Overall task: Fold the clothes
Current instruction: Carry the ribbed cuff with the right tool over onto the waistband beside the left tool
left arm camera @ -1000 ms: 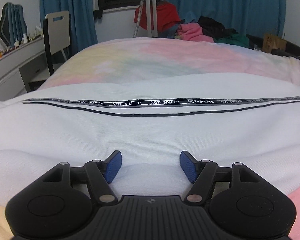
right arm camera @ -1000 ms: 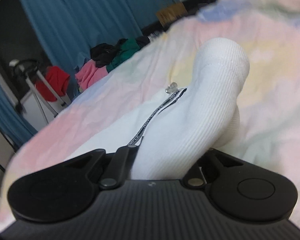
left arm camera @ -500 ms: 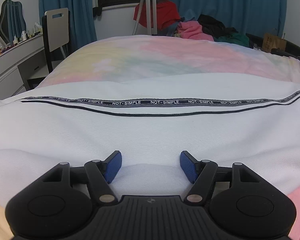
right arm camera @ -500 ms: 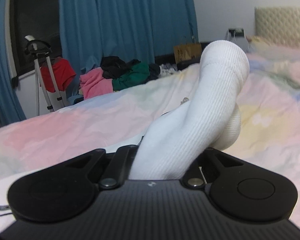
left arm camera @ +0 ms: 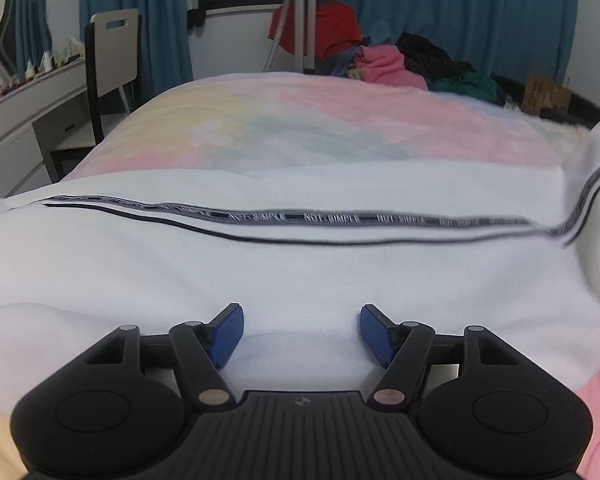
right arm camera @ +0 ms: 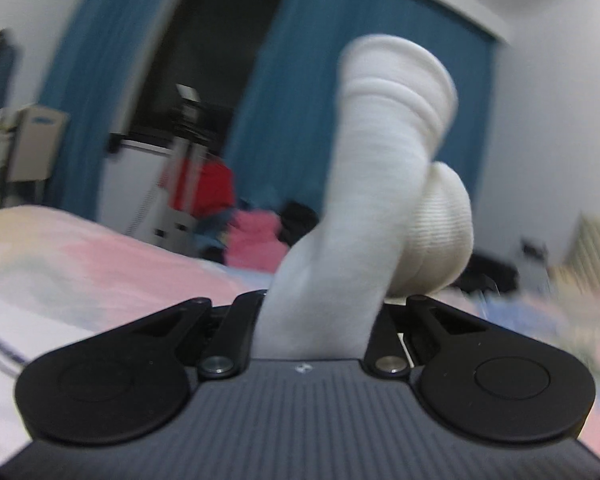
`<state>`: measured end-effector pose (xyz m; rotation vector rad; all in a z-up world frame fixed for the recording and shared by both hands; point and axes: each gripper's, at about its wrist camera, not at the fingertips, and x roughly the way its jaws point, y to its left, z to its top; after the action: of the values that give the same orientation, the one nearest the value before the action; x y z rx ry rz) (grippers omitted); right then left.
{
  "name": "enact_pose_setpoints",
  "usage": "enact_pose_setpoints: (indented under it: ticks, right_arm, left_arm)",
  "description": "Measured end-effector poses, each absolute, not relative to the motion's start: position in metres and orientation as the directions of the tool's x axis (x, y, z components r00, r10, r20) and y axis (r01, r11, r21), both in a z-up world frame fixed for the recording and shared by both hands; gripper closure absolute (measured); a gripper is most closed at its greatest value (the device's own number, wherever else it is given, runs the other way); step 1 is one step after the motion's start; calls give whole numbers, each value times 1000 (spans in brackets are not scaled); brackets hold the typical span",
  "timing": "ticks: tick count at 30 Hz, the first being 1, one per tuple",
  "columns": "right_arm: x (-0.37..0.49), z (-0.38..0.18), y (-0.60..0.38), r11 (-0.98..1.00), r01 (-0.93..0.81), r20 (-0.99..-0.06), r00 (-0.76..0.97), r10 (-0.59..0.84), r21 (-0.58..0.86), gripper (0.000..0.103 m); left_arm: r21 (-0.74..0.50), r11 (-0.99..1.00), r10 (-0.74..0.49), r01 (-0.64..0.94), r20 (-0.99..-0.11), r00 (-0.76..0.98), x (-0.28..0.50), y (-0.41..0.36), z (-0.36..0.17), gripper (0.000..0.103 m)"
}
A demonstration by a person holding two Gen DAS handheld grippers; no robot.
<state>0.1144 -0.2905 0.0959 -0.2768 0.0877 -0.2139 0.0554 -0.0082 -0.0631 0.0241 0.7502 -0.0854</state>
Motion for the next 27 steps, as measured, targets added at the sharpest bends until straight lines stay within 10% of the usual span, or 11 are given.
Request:
enact_pose_setpoints:
  ticks: [7,13,27]
  right_arm:
    - [91,75,-192,868,-97,-79,995,67,-488,87]
    - [91,4,-123,693,-394,-364,910,199,-604,87]
    - [104,11,-93,739,-392,-433,889,150,-548,85]
  left_arm:
    - [-112,994,-71,3,-608,791,44,38,-17,36]
    - [-145,988,-40,-52,-570,820,33,73,9,36]
    - [-253,967,-133,-16,-563,816,37,96,6,35]
